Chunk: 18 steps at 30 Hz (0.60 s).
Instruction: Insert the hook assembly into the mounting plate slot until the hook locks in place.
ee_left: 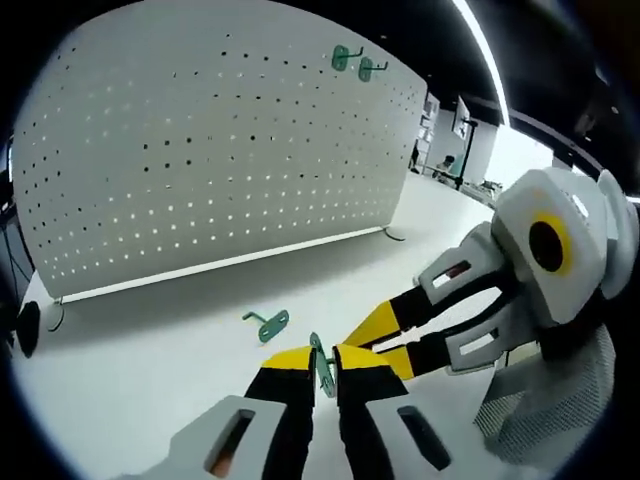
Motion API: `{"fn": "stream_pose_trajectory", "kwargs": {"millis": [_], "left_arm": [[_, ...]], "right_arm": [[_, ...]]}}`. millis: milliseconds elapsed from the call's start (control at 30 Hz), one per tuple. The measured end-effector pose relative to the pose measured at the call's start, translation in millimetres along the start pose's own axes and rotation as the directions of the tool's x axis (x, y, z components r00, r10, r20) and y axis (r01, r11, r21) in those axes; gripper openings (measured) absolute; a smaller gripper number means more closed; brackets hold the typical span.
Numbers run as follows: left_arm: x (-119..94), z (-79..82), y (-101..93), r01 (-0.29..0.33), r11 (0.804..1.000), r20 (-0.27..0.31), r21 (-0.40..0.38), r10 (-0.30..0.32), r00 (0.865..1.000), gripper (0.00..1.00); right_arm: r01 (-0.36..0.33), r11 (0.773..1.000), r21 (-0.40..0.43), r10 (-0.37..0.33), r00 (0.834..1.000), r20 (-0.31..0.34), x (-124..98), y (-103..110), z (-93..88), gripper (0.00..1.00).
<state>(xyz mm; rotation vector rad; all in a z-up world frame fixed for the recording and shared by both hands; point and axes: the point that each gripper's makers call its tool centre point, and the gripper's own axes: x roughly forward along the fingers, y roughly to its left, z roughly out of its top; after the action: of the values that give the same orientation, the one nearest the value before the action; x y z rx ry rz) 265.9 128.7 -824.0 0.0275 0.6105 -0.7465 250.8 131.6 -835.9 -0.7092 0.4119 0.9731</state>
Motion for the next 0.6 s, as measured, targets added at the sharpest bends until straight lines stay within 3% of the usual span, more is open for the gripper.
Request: {"fn": "stream_pose_trajectory", "kwargs": {"millis": [367, 533, 600], "left_arm": [[-3.2, -5.0, 8.9, -0.029, 0.999, -0.023, -0.029, 0.029, 0.999, 0.01], [-6.5, -1.9, 11.8, -0.039, 0.999, 0.003, -0.034, 0.039, 0.999, 0.01], [-9.6, 0.3, 14.1, -0.049, 0.998, 0.018, -0.032, 0.049, 0.999, 0.01]], "right_arm": [[-0.014, 1.0, -0.026, 0.015, 1.0, 0.021, 1.3, 6.3, 7.2, 0.03], [-0.022, 0.999, 0.025, 0.021, 0.998, 0.051, -3.3, 3.7, 13.8, 0.08], [-0.014, 0.996, 0.088, 0.007, 0.997, 0.079, -9.2, 1.0, 19.4, 0.09]]}}
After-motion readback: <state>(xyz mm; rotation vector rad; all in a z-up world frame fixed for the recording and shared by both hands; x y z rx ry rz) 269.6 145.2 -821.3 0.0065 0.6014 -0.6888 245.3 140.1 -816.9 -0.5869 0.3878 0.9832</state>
